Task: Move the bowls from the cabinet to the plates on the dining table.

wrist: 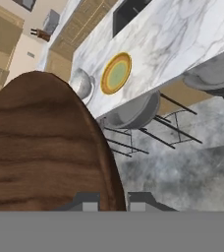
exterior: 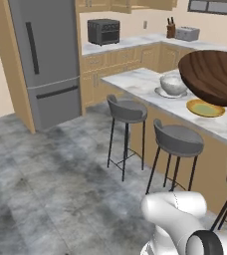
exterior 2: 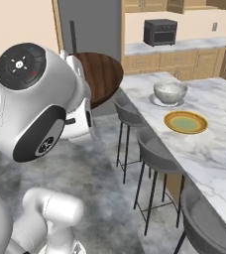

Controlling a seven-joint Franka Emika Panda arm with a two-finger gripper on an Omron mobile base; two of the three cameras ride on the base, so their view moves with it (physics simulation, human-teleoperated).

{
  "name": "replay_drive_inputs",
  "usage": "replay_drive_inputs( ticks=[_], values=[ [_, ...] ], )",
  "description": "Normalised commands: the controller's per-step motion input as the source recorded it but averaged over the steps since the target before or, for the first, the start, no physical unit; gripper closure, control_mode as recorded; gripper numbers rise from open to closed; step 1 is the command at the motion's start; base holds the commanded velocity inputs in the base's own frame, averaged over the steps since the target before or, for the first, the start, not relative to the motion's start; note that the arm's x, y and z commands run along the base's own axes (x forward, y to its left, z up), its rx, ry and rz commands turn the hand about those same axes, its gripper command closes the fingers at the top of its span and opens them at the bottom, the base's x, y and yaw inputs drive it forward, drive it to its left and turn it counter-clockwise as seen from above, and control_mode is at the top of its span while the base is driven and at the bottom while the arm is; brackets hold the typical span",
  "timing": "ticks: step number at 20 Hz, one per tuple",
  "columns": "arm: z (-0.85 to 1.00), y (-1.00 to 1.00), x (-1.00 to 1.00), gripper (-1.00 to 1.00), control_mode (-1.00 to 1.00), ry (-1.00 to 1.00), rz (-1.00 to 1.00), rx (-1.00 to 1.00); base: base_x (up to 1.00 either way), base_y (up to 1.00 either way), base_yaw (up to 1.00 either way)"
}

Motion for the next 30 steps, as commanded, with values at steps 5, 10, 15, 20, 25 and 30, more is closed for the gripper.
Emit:
replay_drive_inputs(
  ticks=[5, 10, 15, 20, 25, 30],
  values=[
    [0.0, 0.0, 0.0, 1.0, 1.0, 0.0, 0.0, 0.0, 0.15, 0.14, -0.22],
    [0.0, 0.0, 0.0, 1.0, 1.0, 0.0, 0.0, 0.0, 0.03, 0.03, -0.25],
    [0.0, 0.0, 0.0, 1.0, 1.0, 0.0, 0.0, 0.0, 0.0, 0.0, -0.25],
    [0.0, 0.0, 0.0, 1.0, 1.0, 0.0, 0.0, 0.0, 0.0, 0.0, -0.25],
    [0.0, 0.0, 0.0, 1.0, 1.0, 0.0, 0.0, 0.0, 0.0, 0.0, -0.25],
    [0.0, 0.0, 0.0, 1.0, 1.0, 0.0, 0.0, 0.0, 0.11, 0.13, -0.21]
  ],
)
